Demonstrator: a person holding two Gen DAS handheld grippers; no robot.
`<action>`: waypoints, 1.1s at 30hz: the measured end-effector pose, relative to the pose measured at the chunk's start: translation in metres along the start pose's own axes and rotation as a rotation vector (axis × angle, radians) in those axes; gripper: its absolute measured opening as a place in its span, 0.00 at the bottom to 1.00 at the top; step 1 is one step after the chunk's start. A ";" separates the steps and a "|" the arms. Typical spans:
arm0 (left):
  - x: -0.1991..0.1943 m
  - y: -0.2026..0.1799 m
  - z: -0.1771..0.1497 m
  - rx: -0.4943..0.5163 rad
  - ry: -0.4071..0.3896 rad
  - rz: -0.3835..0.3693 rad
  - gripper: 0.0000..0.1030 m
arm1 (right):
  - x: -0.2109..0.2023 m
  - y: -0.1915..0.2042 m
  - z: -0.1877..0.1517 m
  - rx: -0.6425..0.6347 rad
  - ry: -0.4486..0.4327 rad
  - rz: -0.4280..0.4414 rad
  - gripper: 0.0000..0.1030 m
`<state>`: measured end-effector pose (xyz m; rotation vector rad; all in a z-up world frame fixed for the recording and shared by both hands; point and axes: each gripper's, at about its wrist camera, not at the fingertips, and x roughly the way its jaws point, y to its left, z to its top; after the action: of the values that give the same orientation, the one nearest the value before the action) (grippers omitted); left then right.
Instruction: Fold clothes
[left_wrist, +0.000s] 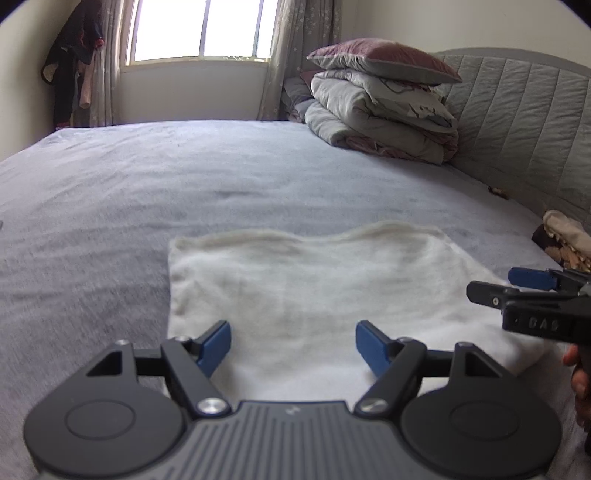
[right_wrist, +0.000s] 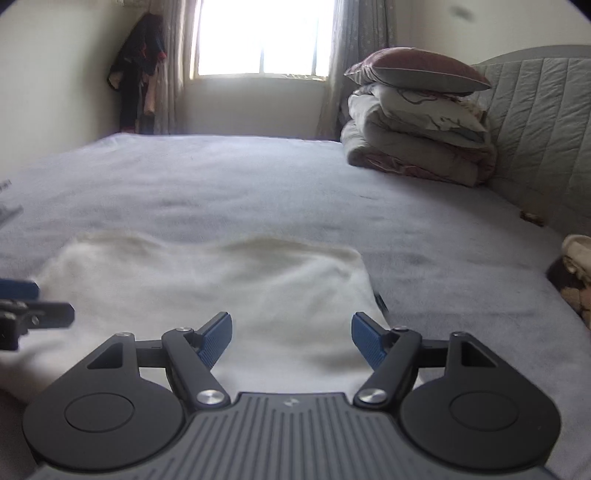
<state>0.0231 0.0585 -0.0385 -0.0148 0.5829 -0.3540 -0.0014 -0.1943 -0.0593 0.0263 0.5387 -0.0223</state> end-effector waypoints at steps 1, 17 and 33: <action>0.001 0.001 0.004 -0.001 -0.004 -0.005 0.74 | 0.000 0.000 0.004 -0.005 -0.001 0.005 0.72; 0.032 0.014 0.000 0.082 0.046 -0.014 0.74 | 0.034 -0.025 0.003 -0.055 0.080 0.059 0.72; 0.031 0.026 0.031 0.099 0.049 0.002 0.73 | 0.041 -0.033 0.026 -0.003 0.031 0.085 0.73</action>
<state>0.0722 0.0701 -0.0320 0.0895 0.6134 -0.3815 0.0466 -0.2284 -0.0586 0.0467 0.5683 0.0623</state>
